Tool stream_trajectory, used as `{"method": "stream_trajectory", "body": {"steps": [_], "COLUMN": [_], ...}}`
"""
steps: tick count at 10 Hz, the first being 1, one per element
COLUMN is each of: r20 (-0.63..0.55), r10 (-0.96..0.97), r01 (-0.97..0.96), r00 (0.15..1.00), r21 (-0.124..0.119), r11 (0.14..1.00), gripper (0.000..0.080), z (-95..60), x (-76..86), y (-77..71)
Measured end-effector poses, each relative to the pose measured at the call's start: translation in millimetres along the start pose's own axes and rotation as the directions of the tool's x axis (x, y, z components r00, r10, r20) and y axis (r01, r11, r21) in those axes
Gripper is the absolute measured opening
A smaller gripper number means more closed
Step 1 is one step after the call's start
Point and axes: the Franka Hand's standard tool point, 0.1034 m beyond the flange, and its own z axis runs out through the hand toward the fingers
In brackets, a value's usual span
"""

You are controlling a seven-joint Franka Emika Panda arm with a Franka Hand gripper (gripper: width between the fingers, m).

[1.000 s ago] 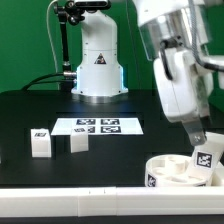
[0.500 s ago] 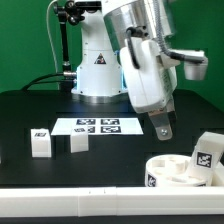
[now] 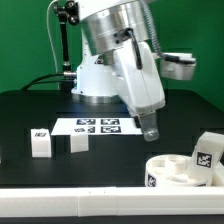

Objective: Assemble stool

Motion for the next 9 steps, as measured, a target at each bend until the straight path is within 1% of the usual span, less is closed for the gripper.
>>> {"method": "stream_trajectory", "body": {"steps": [1,2,4,5,6,7,9], "r20": [-0.035,-0.029,-0.031,-0.031,-0.027,-0.022,-0.022], "r10": [0.074,0.064,0.062,0.031,-0.087,-0.17,-0.2], "r01": [-0.073,-0.063,-0.061,-0.031,0.086,0.168,0.198], "r00": [0.997,0.998,0.998,0.999,0.996,0.985,0.98], "r21": [0.04,0.026,0.027,0.016,-0.042,-0.07,-0.069], "r11": [0.997,0.998,0.998,0.999,0.995,0.983,0.978], "gripper": [0.0648,0.0648,0.0648,0.0648,0.0648,0.0648,0.0648], "z": [1.5,3.7,4.1,5.2,7.9,8.1,8.5], "x": [7.1,3.0,3.5,2.7,-0.1,0.6,1.1], "y": [5.9,8.8,7.9,9.0,12.2,11.8,11.8]}}
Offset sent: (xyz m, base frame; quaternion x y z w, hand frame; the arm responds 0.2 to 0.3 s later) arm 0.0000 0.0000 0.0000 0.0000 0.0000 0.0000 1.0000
